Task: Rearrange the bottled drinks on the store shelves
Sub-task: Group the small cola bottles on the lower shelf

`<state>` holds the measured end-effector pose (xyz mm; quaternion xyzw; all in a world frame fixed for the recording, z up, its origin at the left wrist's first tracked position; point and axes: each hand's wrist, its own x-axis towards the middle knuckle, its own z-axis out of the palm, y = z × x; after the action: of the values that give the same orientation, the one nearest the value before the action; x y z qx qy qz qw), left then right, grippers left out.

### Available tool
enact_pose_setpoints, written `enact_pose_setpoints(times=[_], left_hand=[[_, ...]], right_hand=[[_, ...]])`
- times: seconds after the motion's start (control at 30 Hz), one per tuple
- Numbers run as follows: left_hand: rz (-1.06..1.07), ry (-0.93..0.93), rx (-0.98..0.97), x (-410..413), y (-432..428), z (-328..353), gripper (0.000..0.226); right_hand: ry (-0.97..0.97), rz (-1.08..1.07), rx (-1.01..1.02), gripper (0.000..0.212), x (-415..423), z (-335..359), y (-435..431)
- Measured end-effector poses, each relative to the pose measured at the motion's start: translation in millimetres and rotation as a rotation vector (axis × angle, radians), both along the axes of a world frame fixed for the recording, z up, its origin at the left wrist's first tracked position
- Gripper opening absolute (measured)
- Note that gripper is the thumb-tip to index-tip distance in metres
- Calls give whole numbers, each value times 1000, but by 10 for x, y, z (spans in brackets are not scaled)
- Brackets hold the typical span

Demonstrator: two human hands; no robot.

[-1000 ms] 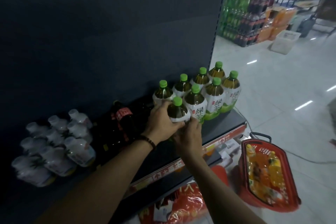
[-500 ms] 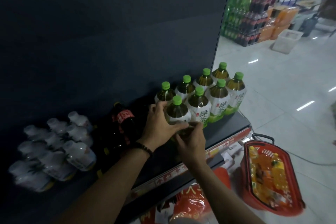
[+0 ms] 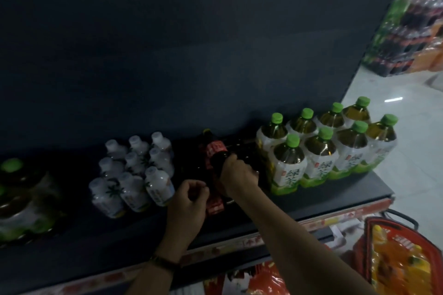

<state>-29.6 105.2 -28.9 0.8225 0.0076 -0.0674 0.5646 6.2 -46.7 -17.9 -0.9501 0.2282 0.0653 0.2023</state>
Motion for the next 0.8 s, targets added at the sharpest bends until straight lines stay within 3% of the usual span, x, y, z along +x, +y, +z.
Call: enact_pose_setpoints(times=[0.1, 0.23, 0.33, 0.4, 0.47, 0.53, 0.6, 0.7, 0.8], left_hand=[[-8, 114, -71, 36, 60, 2, 4], [20, 236, -334, 80, 34, 151, 22], [-83, 353, -470, 108, 10, 232, 46], [-90, 357, -554, 77, 18, 249, 54], [-29, 327, -583, 16, 93, 249, 54], [13, 257, -571, -56, 253, 284, 51], [29, 192, -544, -120, 476, 290, 44], [41, 123, -516, -236, 798, 293, 29], [127, 128, -561, -350, 998, 273, 22]], right_hand=[[-41, -28, 223, 64, -108, 39, -54], [-241, -66, 651, 54, -511, 122, 22], [-299, -12, 936, 30, -710, 164, 124], [-346, 90, 1008, 13, -786, 180, 174], [-452, 184, 852, 23, -817, 111, 119], [-557, 255, 427, 16, -751, -55, -52], [-460, 372, 0, 38, -631, -214, -219], [-165, 548, -173, 65, -517, -326, -265], [-31, 660, -243, 87, -491, -463, -215]])
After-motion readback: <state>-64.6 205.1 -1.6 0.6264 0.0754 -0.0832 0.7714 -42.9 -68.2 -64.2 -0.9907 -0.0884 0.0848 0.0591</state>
